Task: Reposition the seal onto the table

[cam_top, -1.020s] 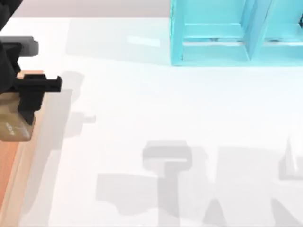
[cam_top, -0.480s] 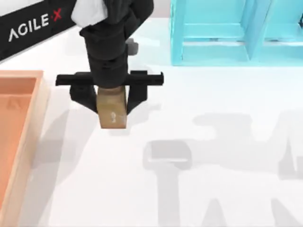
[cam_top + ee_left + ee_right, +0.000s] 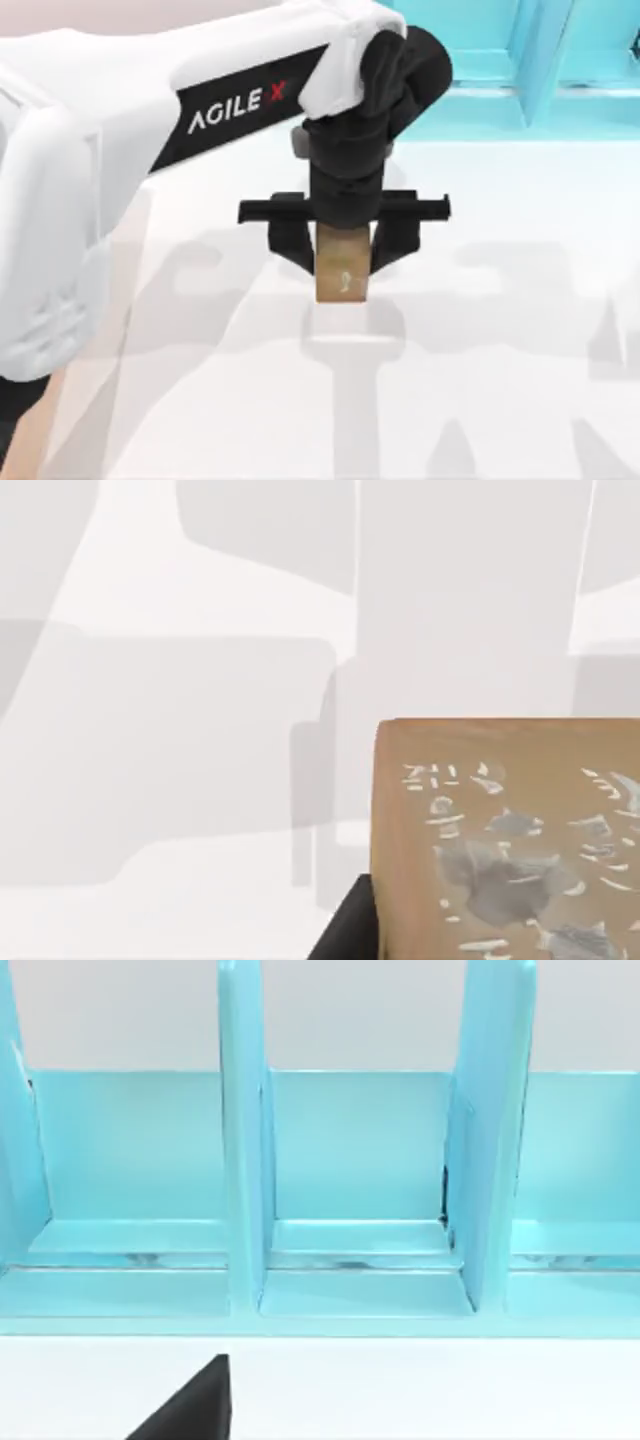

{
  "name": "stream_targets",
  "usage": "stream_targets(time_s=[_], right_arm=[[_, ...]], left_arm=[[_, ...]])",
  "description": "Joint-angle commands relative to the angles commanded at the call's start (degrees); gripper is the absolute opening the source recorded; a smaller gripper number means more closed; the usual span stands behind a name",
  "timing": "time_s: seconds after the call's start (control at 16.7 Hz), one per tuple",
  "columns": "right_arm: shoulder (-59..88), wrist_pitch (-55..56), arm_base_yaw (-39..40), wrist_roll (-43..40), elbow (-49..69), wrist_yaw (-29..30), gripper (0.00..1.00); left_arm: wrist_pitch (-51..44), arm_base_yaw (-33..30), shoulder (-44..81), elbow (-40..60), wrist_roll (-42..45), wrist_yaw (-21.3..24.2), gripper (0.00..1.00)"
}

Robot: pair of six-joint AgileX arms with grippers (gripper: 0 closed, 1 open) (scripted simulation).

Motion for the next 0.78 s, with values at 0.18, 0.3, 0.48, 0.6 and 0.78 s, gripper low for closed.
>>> stream_targets(time_s=[0.18, 0.3, 0.48, 0.6, 0.78], right_arm=[[0.00, 0.00, 0.00, 0.00, 0.00, 0.00, 1.00], [0.00, 0.00, 0.00, 0.00, 0.00, 0.00, 1.00], [0.00, 0.00, 0.00, 0.00, 0.00, 0.00, 1.00], [0.00, 0.00, 0.00, 0.00, 0.00, 0.00, 1.00], [0.00, 0.00, 0.00, 0.00, 0.00, 0.00, 1.00]], left_arm=[[-0.03, 0.28, -0.04, -0.37, 0.09, 0.11, 0.00], [1.48, 0.33, 0.56, -1.73, -0.05, 0.37, 0.00], [4.57, 0.20, 1.09, -3.96, 0.04, 0.27, 0.00], [6.91, 0.13, 1.64, -5.70, 0.02, 0.21, 0.00], [9.05, 0.07, 1.89, -7.16, 0.09, 0.02, 0.00]])
